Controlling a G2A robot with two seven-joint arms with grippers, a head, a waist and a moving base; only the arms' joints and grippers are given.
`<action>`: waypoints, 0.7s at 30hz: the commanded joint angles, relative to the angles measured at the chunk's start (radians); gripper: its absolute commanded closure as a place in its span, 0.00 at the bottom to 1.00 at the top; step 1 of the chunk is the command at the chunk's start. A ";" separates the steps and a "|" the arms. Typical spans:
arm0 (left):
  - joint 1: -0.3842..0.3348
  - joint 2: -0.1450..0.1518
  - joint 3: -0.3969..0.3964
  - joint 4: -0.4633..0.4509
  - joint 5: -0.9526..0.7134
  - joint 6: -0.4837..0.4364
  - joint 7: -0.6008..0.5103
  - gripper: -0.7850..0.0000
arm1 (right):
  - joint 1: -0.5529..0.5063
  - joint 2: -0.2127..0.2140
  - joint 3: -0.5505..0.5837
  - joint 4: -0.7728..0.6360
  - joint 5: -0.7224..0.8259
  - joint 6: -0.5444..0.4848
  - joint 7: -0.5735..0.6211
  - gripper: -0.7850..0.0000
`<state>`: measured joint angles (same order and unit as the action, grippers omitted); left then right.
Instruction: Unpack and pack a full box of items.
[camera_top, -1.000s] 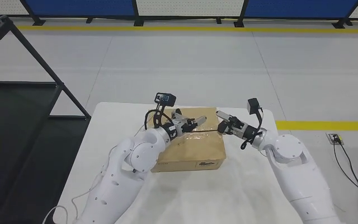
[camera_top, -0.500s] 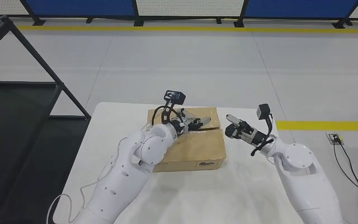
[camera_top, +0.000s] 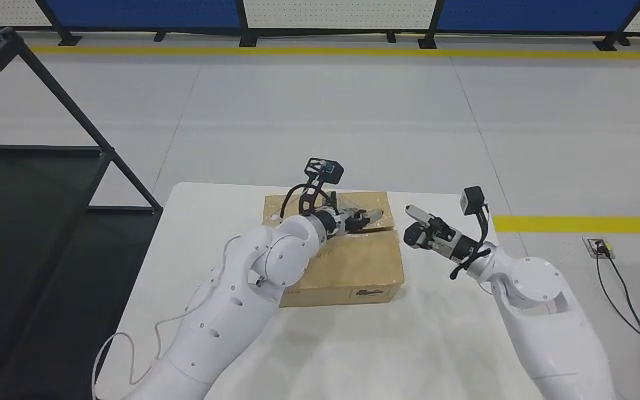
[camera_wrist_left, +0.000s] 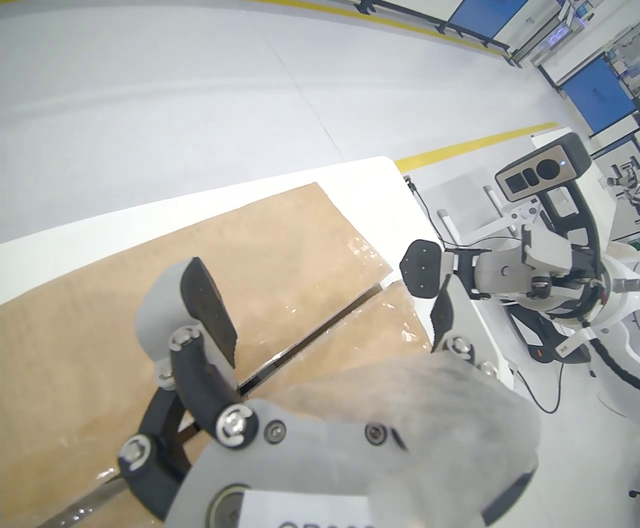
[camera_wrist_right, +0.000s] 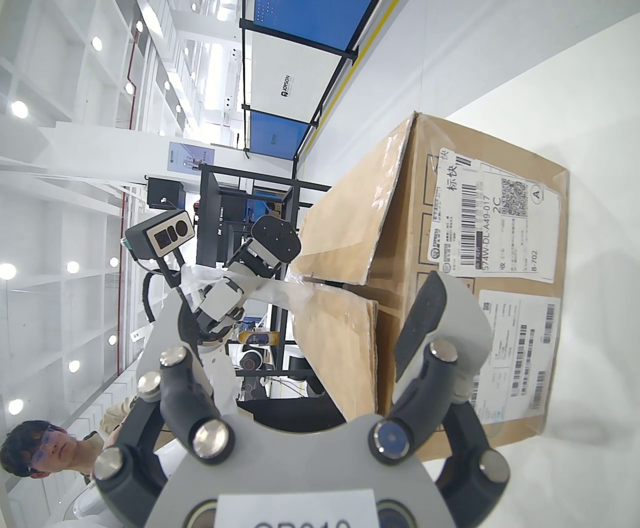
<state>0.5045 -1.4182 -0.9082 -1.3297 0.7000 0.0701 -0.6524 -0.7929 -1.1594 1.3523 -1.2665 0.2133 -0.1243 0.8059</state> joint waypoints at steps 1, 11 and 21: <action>-0.013 -0.005 0.015 0.016 0.008 0.004 -0.019 0.00 | -0.003 0.001 0.002 0.000 0.004 -0.003 -0.005 0.00; -0.058 -0.027 -0.027 0.057 -0.235 0.045 -0.179 0.00 | -0.046 0.007 0.031 -0.014 0.035 -0.039 -0.032 0.00; -0.045 -0.031 -0.008 0.058 -0.163 0.057 -0.133 0.00 | -0.043 0.009 0.025 -0.012 0.040 -0.037 -0.031 0.00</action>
<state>0.4591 -1.4481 -0.9146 -1.2735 0.5524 0.1304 -0.7784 -0.8372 -1.1501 1.3783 -1.2797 0.2542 -0.1606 0.7736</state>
